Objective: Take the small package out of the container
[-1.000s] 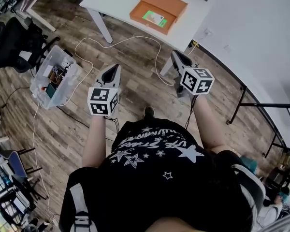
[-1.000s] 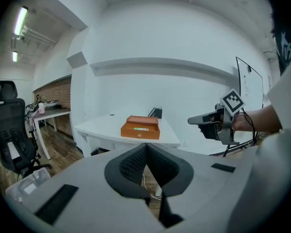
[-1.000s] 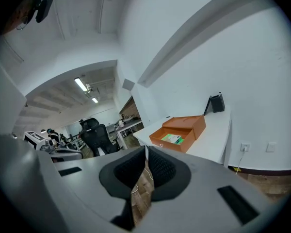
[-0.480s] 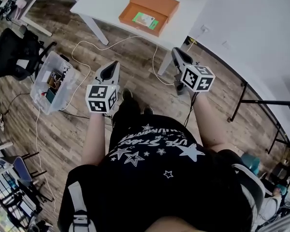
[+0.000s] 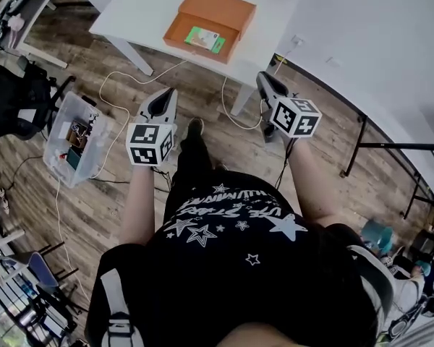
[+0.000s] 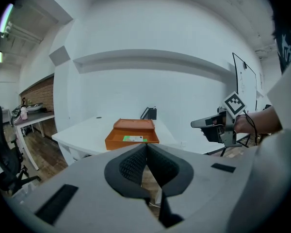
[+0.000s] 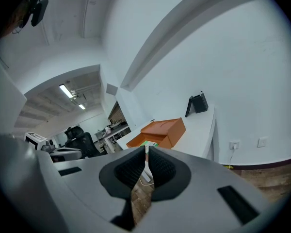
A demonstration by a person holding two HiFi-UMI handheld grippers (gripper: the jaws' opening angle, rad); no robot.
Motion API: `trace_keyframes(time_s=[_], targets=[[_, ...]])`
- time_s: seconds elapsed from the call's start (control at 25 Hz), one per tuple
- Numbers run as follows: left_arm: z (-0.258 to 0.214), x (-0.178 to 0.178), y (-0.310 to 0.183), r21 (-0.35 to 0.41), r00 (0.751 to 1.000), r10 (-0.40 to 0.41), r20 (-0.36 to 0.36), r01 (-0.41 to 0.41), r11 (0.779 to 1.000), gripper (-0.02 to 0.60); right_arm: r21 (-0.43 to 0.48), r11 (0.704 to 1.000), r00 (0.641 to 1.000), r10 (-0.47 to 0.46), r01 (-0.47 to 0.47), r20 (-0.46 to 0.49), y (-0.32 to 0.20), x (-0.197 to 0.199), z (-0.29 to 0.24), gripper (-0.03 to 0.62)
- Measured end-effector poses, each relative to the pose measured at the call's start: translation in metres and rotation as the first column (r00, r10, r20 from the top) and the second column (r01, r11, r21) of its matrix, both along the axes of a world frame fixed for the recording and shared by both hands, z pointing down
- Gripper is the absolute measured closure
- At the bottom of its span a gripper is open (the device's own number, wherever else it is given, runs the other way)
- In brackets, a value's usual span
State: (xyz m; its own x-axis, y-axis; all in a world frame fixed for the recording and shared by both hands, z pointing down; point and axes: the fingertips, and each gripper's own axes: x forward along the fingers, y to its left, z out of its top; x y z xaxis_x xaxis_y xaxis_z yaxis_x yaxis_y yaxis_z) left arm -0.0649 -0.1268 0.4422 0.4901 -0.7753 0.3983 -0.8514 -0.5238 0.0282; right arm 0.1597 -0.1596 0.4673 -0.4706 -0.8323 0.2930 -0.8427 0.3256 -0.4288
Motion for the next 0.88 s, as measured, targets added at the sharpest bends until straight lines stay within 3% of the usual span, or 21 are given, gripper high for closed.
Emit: trace_keyframes(time_s=[0.16,0.36,0.88], targets=[[0.001,0.006,-0.033,0.009,1.0,0.029,0.003,-0.029,1.0,0.563,-0.011,1.0,1.0,0.019,-0.019,-0.001,-0.023,0.005,0.005,0.542],[-0.003,0.018,-0.08,0.034,0.992,0.124,-0.019,-0.124,0.992,0.561,-0.024,0.998,0.998,0.066,-0.066,-0.013,-0.059,0.011,0.01,0.542],[0.008,0.038,-0.193,-0.038,0.955,0.296,0.009,-0.296,0.955,0.561,-0.065,0.981,0.982,0.18,-0.183,-0.049,-0.133,0.017,0.013,0.542]])
